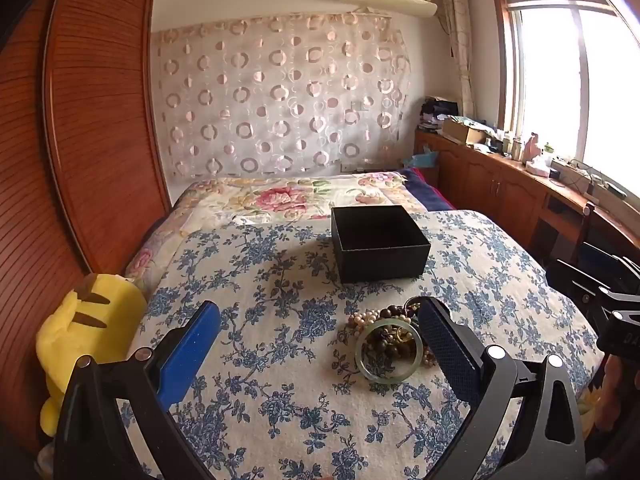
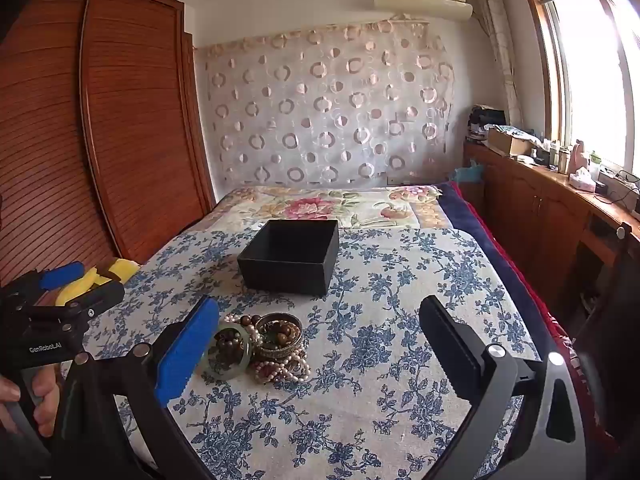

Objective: Organize jewelry

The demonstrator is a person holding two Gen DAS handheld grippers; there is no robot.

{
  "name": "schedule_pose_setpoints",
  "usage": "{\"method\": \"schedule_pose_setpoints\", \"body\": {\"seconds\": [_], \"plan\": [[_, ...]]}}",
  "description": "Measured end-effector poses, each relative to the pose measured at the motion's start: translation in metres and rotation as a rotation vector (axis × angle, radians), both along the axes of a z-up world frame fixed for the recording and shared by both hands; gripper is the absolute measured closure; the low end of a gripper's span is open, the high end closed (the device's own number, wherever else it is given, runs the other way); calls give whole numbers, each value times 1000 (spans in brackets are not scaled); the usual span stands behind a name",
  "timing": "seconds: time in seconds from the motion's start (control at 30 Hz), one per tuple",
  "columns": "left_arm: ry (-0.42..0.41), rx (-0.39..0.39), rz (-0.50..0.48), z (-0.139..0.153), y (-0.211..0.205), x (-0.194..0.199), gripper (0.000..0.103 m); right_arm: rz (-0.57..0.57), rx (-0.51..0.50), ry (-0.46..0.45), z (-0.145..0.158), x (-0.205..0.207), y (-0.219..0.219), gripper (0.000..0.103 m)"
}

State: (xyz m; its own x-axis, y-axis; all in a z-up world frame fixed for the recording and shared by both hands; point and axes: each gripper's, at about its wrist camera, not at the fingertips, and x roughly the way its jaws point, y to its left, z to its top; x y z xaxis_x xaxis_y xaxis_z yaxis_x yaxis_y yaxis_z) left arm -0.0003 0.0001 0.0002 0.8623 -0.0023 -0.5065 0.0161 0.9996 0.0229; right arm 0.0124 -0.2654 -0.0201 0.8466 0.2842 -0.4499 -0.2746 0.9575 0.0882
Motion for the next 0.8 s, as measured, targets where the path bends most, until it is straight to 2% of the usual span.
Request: {"method": "schedule_pose_setpoints", "body": {"seconds": [0.8], "plan": [[-21,-2,-4,5,-3,-5,7,0,3,-1,0,-1,-1,2]]}}
